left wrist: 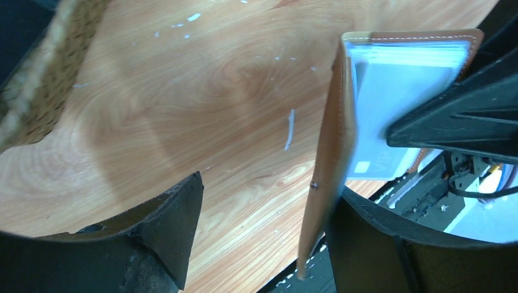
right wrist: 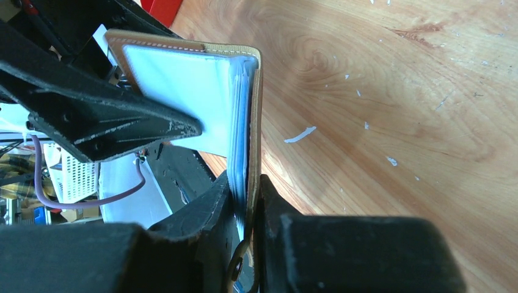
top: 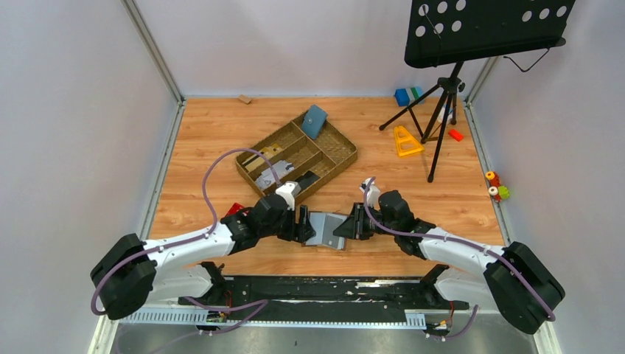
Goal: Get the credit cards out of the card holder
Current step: Remove the credit card from the card holder.
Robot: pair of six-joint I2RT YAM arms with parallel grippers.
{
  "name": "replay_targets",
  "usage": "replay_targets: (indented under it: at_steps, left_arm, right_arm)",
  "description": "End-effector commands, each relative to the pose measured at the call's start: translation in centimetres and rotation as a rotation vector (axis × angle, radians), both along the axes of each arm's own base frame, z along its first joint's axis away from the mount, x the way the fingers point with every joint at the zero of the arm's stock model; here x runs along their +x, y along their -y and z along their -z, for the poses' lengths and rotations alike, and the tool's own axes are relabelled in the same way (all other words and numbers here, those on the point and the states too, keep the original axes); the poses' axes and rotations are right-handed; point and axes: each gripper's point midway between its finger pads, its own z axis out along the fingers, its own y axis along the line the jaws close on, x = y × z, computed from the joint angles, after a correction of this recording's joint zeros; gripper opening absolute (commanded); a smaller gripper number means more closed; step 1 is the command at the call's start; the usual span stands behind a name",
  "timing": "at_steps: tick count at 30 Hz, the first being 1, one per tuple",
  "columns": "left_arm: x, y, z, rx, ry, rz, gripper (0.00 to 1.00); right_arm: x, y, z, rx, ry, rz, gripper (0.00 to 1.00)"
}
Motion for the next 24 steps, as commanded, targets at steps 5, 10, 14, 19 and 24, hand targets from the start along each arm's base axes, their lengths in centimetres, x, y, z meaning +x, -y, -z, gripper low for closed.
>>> replay_targets:
  at_steps: [5, 10, 14, 19, 24]
  left_arm:
    - [1.5, -3.7, -0.3, 0.074, 0.058, -0.125, 0.67]
    - [1.7, -4.9, -1.3, 0.069, 0.095, -0.167, 0.6]
    - [2.0, -6.4, -2.0, 0.1, 0.132, -0.205, 0.56]
    - [1.7, -6.4, -4.1, 0.036, 0.195, -0.179, 0.56]
    - [-0.2, -2.3, -7.4, -0.238, 0.26, 0.011, 1.0]
  right_arm:
    - [0.8, -0.7, -2.6, 0.049, 0.077, -0.002, 0.07]
    - [0.8, -0.5, -2.6, 0.043, 0.081, 0.004, 0.07]
    - [0.8, -0.5, -2.6, 0.041, 0.081, 0.005, 0.06]
    - [0.9, -0.5, -2.4, 0.036, 0.075, 0.007, 0.06]
    - [0.9, -0.7, -2.4, 0.042, 0.067, -0.002, 0.06]
